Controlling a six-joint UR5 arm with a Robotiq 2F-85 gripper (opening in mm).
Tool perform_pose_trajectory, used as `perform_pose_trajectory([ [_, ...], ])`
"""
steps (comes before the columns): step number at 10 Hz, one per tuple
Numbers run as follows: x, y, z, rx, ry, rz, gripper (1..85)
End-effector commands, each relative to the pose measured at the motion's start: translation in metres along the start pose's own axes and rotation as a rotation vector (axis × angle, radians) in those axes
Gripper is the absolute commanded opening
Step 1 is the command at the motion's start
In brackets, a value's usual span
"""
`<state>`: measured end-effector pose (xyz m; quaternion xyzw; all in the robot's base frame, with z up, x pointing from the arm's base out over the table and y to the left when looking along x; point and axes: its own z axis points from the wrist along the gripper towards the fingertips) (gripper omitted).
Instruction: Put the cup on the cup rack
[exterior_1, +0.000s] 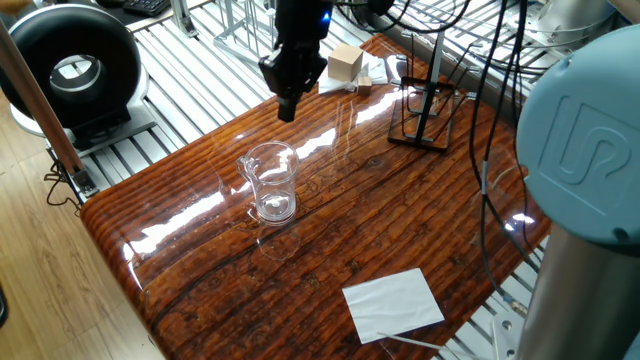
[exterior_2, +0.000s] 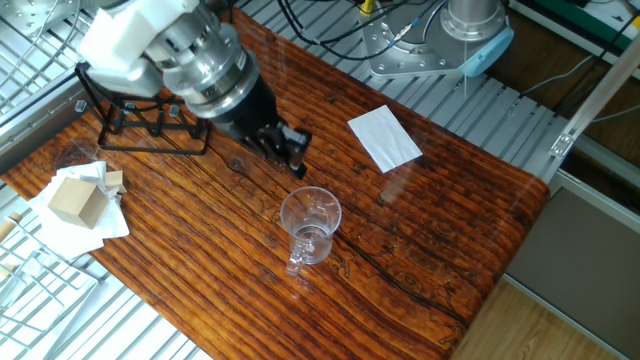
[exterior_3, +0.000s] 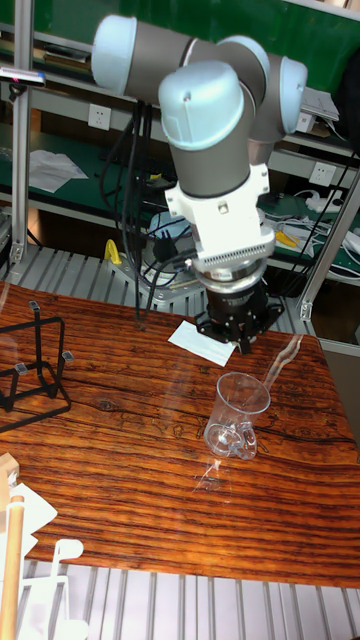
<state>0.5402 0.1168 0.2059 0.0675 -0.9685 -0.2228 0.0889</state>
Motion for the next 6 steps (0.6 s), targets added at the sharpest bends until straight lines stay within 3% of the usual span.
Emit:
perform_pose_trajectory([
  [1,-0.013,0.004,0.007,-0.015,-0.017,-0.004,1.0],
  [5,-0.011,0.010,0.011,-0.042,-0.005,-0.008,1.0],
  [6,-0.010,0.016,0.010,-0.065,-0.003,-0.030,1.0],
])
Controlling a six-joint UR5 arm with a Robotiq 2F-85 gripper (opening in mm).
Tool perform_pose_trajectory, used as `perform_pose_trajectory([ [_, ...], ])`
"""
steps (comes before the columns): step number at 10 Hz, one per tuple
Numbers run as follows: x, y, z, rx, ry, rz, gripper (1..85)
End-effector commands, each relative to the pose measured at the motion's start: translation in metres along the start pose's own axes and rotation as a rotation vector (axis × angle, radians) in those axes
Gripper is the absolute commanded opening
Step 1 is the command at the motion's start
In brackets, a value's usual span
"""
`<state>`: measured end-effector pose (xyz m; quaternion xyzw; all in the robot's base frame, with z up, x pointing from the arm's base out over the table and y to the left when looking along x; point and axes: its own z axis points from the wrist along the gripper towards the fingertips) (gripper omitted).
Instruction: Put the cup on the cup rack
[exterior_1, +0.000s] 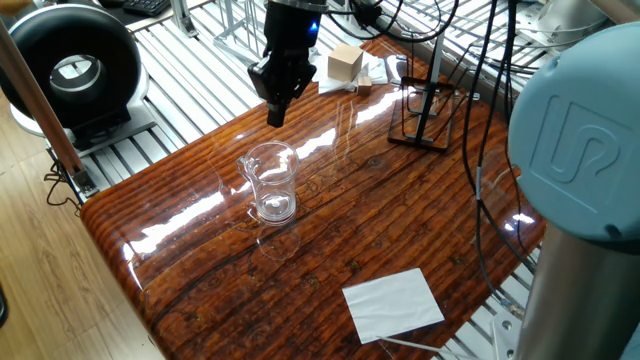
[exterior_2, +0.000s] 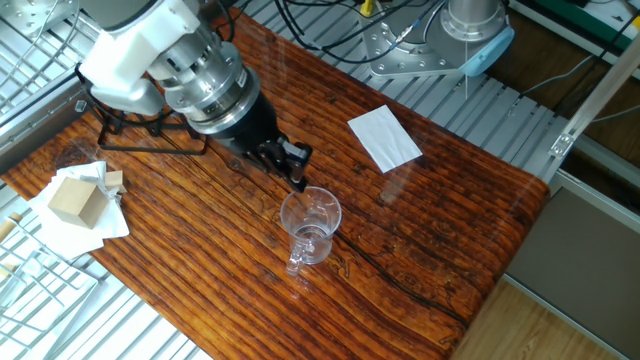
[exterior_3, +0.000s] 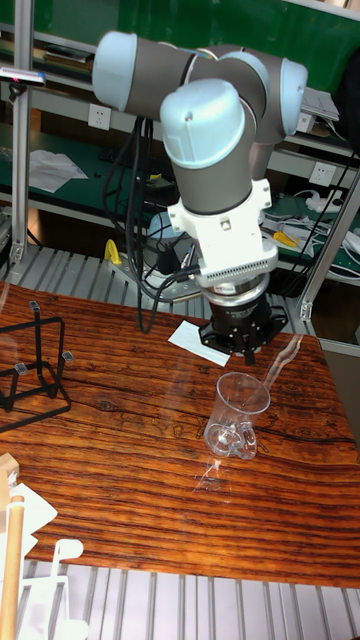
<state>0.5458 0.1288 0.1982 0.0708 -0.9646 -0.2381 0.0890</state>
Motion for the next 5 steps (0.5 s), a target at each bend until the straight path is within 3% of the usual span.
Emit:
perform_pose_trajectory([
  [1,0.000,0.016,-0.001,-0.062,0.001,-0.029,1.0],
  [4,-0.013,0.011,-0.001,-0.040,-0.050,-0.090,1.0],
  [5,-0.012,0.010,0.000,-0.037,-0.046,-0.092,1.0],
])
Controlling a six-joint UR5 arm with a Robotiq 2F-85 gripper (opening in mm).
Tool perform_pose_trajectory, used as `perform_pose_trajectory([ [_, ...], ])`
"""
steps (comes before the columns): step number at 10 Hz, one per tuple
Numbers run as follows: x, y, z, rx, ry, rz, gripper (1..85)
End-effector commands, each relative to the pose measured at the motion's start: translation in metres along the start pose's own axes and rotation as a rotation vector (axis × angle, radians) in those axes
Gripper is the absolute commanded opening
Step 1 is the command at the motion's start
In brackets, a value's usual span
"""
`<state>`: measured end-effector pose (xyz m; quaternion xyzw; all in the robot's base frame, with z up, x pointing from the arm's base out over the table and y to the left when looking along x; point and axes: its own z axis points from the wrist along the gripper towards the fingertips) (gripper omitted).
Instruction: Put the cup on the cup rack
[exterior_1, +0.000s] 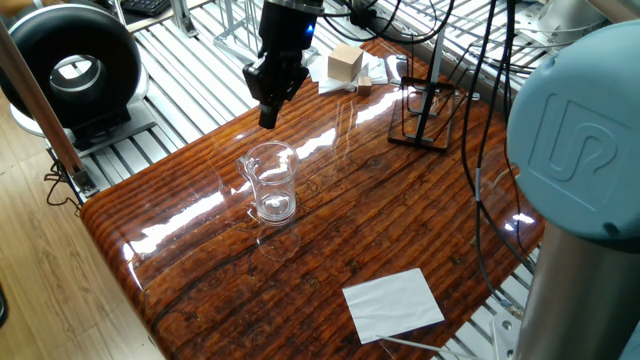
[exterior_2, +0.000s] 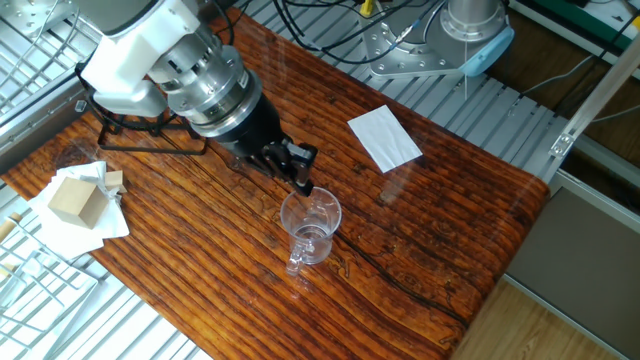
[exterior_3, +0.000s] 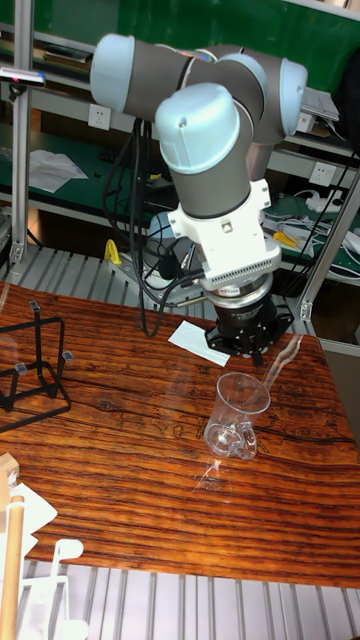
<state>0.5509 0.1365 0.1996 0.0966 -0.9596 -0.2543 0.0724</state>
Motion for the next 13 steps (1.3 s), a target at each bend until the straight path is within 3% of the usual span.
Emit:
perform_pose_trajectory([
  [1,-0.008,0.004,-0.002,-0.012,-0.030,-0.021,1.0],
  [6,-0.012,0.001,-0.001,-0.007,-0.031,-0.023,1.0],
  [10,-0.046,-0.006,0.010,-0.023,-0.009,-0.038,1.0],
  [12,-0.052,-0.012,0.013,-0.008,-0.001,-0.053,1.0],
  [13,-0.052,-0.020,0.014,0.018,0.009,-0.074,1.0],
])
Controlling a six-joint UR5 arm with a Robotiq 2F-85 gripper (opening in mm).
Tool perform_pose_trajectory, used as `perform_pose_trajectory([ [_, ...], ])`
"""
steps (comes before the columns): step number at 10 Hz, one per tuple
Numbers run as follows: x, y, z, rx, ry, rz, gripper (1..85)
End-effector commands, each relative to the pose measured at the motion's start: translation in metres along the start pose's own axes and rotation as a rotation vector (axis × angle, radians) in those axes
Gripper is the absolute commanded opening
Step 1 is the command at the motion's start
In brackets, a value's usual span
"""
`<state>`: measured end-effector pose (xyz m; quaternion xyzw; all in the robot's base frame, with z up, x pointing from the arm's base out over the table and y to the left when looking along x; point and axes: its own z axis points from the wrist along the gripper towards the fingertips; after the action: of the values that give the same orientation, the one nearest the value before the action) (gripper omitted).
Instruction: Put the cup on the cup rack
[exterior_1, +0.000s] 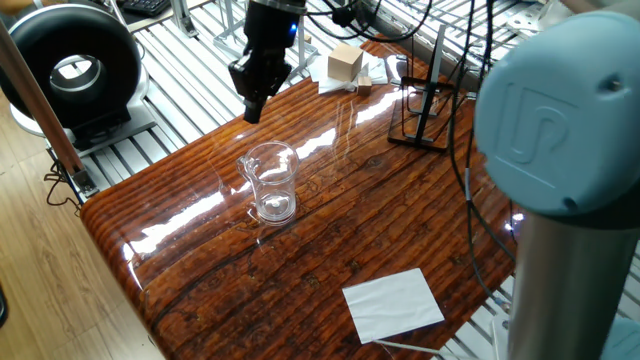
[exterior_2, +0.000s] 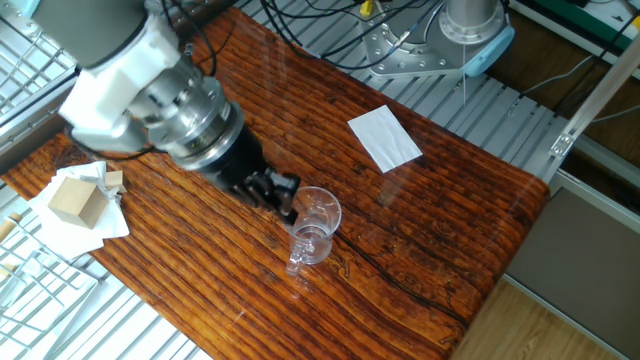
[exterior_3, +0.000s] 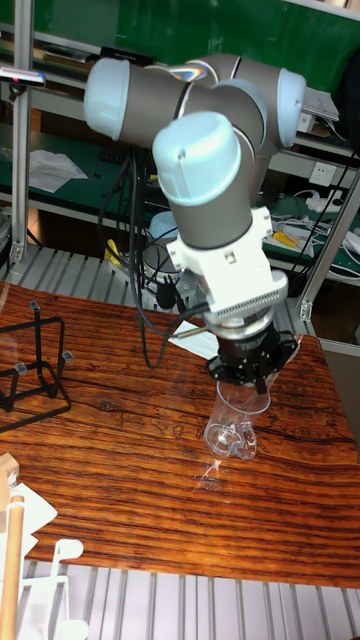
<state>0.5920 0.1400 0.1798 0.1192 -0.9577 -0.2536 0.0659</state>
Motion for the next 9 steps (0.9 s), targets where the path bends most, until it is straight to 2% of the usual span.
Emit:
perform_pose_trajectory([
  [1,-0.008,-0.013,0.004,0.033,0.022,-0.034,1.0],
  [2,-0.006,-0.029,0.005,0.088,0.038,-0.060,1.0],
  [5,-0.013,-0.025,0.011,0.063,0.027,-0.065,1.0],
  [9,-0.024,-0.036,0.021,0.084,0.016,-0.090,1.0],
])
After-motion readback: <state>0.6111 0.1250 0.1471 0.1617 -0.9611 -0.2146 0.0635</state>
